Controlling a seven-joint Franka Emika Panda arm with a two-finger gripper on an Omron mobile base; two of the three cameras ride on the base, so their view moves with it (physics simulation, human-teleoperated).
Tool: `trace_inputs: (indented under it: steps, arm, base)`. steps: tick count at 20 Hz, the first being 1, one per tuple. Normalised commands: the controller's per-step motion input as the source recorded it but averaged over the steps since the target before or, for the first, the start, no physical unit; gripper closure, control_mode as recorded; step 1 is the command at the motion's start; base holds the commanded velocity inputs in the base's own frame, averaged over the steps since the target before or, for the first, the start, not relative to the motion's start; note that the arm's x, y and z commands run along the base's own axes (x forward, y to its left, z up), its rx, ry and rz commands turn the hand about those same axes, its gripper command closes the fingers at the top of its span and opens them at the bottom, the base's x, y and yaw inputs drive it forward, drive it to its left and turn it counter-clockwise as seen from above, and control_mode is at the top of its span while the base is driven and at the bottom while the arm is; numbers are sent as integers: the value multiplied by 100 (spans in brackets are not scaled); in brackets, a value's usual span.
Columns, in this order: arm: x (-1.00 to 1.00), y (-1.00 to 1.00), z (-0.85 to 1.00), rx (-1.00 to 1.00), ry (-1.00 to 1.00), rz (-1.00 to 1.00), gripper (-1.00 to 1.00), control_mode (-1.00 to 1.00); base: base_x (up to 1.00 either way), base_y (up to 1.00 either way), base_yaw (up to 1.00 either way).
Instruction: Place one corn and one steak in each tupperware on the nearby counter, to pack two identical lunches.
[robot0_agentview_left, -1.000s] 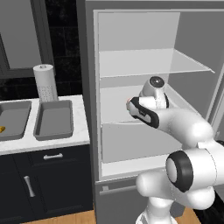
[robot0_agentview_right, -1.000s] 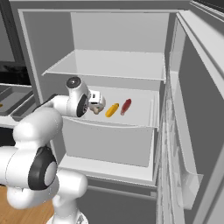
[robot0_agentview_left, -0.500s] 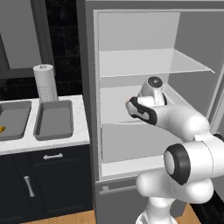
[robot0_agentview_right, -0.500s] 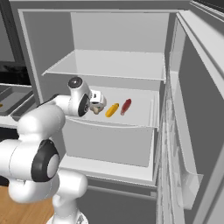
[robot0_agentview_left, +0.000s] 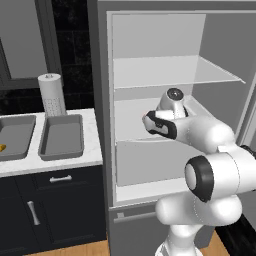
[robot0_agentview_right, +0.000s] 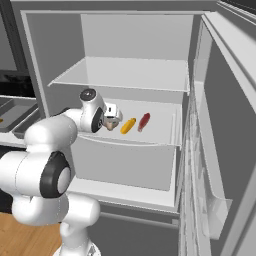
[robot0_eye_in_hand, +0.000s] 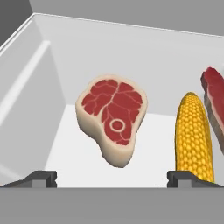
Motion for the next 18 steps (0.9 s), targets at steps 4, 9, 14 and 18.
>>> trace_inputs:
  steps: [4, 9, 14, 18]
  arm:
    - [15, 0, -5, 0, 0, 0, -100, -100]
    - [14, 0, -8, 0, 0, 0, -100, -100]
    - [12, 0, -12, 0, 0, 0, -100, -100]
    - [13, 0, -10, 0, 0, 0, -100, -100]
  base:
    - [0, 0, 0]
    - [0, 0, 0]
    - [0, 0, 0]
    - [0, 0, 0]
